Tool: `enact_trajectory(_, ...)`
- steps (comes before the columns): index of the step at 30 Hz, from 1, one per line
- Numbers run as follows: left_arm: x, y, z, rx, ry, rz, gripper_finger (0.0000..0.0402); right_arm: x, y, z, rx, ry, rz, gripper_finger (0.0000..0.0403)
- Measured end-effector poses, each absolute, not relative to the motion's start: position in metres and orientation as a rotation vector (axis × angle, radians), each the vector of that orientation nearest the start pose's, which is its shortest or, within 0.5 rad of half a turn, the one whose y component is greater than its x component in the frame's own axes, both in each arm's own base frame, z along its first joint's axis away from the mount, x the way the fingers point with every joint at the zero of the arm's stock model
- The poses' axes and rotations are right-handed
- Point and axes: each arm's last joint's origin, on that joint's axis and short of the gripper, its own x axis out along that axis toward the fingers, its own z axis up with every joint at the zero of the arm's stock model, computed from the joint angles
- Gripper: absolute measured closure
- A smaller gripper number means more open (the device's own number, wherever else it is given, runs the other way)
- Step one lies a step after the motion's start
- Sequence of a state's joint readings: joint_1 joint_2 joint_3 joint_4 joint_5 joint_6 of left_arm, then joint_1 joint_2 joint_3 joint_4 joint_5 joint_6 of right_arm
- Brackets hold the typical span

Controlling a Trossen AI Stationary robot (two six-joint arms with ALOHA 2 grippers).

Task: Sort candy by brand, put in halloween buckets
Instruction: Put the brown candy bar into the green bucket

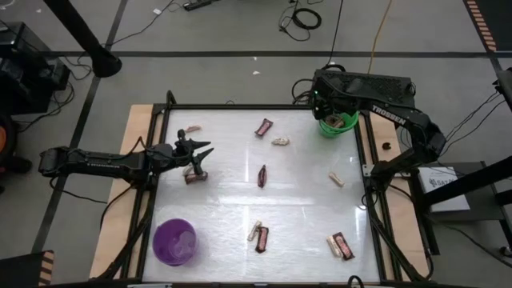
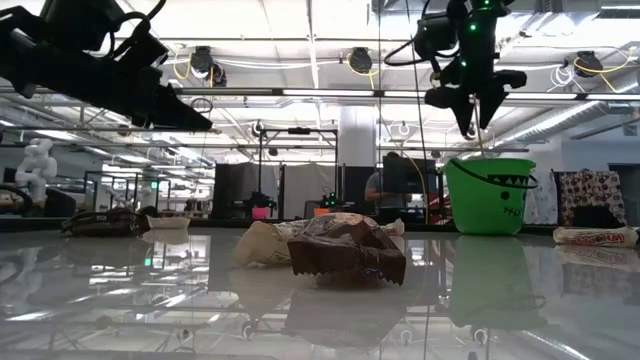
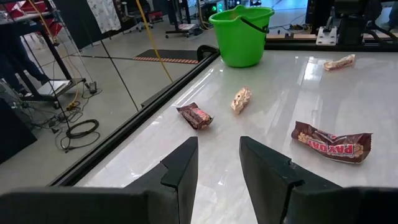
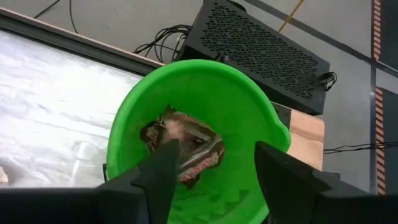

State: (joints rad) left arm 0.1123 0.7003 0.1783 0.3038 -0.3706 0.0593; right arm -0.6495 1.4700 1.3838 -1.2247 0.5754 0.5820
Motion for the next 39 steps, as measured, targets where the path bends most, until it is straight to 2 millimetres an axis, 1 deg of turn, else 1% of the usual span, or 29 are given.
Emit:
enact_trajectory(5, 0.151, 0.028, 0.183, 0.086, 0.233, 0.474, 0.0274, 0.205, -0.174, 0.316, 0.474, 1.023, -1.392, 0.0165)
enact_trajectory(8, 0.151, 0.028, 0.183, 0.086, 0.233, 0.474, 0.0274, 0.216, -0.171, 0.317, 0.518, 0.988, -1.267, 0.0152)
enact_trajectory(11, 0.151, 0.028, 0.183, 0.086, 0.233, 0.474, 0.0274, 0.235, -0.164, 0.320, 0.586, 0.902, -1.059, 0.0149)
enact_trajectory(13, 0.151, 0.028, 0.183, 0.086, 0.232, 0.475, 0.0274, 0.249, -0.156, 0.324, 0.600, 0.824, -0.941, 0.0149)
enact_trajectory(16, 0.151, 0.028, 0.183, 0.086, 0.233, 0.474, 0.0274, 0.272, -0.140, 0.331, 0.538, 0.708, -0.814, 0.0149)
enact_trajectory(18, 0.151, 0.028, 0.183, 0.086, 0.233, 0.474, 0.0274, 0.290, -0.128, 0.332, 0.477, 0.654, -0.735, 0.0149)
enact_trajectory(21, 0.151, 0.028, 0.183, 0.086, 0.232, 0.475, 0.0274, 0.318, -0.112, 0.323, 0.387, 0.636, -0.631, 0.0149)
enact_trajectory(23, 0.151, 0.028, 0.183, 0.086, 0.232, 0.475, 0.0274, 0.340, -0.102, 0.309, 0.331, 0.636, -0.570, 0.0149)
enact_trajectory(25, 0.151, 0.028, 0.183, 0.090, 0.233, 0.474, 0.0274, 0.363, -0.093, 0.289, 0.272, 0.646, -0.514, 0.0149)
enact_trajectory(28, 0.151, 0.028, 0.183, 0.116, 0.239, 0.486, 0.0274, 0.400, -0.077, 0.250, 0.194, 0.644, -0.399, 0.0149)
enact_trajectory(32, 0.150, 0.030, 0.185, 0.125, 0.223, 0.547, 0.0274, 0.445, -0.050, 0.196, 0.105, 0.549, -0.155, 0.0149)
enact_trajectory(34, 0.149, 0.031, 0.185, 0.146, 0.228, 0.588, 0.0274, 0.462, -0.039, 0.169, 0.050, 0.479, -0.109, 0.0149)
enact_trajectory(36, 0.148, 0.032, 0.185, 0.159, 0.236, 0.657, 0.0274, 0.474, -0.033, 0.146, 0.023, 0.390, -0.090, 0.0149)
enact_trajectory(39, 0.145, 0.035, 0.185, 0.175, 0.256, 0.788, 0.0274, 0.491, -0.031, 0.121, 0.018, 0.282, -0.084, 0.0149)
